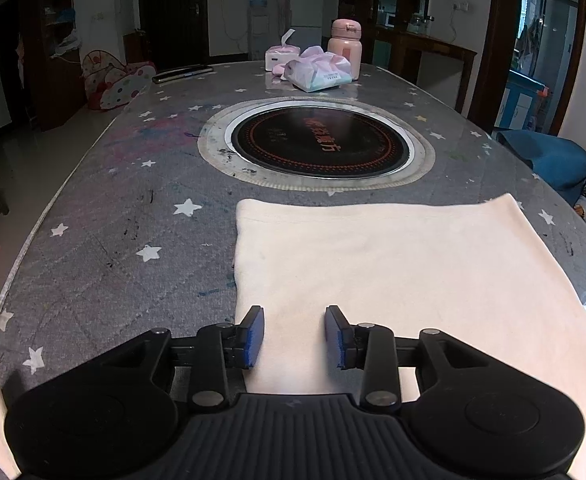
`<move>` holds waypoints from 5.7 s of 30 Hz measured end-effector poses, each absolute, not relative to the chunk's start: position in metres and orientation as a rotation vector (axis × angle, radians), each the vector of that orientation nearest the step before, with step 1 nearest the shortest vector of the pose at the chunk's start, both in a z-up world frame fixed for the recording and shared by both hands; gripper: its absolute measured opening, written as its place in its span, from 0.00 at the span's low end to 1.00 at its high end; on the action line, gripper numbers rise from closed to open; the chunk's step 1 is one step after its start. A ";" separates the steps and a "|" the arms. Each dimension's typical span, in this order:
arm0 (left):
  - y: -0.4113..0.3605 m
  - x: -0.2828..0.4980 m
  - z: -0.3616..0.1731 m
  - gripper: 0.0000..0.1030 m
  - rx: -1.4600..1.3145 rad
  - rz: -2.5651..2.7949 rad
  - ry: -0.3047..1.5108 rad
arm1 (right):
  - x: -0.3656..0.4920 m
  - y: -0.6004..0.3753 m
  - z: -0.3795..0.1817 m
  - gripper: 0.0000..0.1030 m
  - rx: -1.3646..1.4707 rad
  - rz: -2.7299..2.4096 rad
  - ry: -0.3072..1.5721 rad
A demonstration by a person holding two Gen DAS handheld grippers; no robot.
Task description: Fold clothes
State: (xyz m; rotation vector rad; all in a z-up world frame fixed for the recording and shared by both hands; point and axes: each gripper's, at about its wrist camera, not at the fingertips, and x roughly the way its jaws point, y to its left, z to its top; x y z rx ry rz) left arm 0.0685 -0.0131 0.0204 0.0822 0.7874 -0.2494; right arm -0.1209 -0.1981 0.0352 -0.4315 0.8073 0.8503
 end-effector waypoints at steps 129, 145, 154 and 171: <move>0.125 0.045 0.026 0.54 -0.085 0.279 0.817 | -0.094 -0.345 0.017 0.50 -0.006 0.056 0.739; 0.182 -0.045 0.070 0.06 -0.323 0.068 0.484 | -0.088 -0.344 0.010 0.50 -0.001 0.063 0.751; 0.201 -0.048 0.024 0.15 -0.094 0.325 0.718 | -0.085 -0.342 0.012 0.51 -0.020 0.072 0.760; 0.091 -0.052 0.025 0.35 -0.049 -0.104 0.740 | -0.098 -0.301 0.031 0.53 -0.061 0.261 0.740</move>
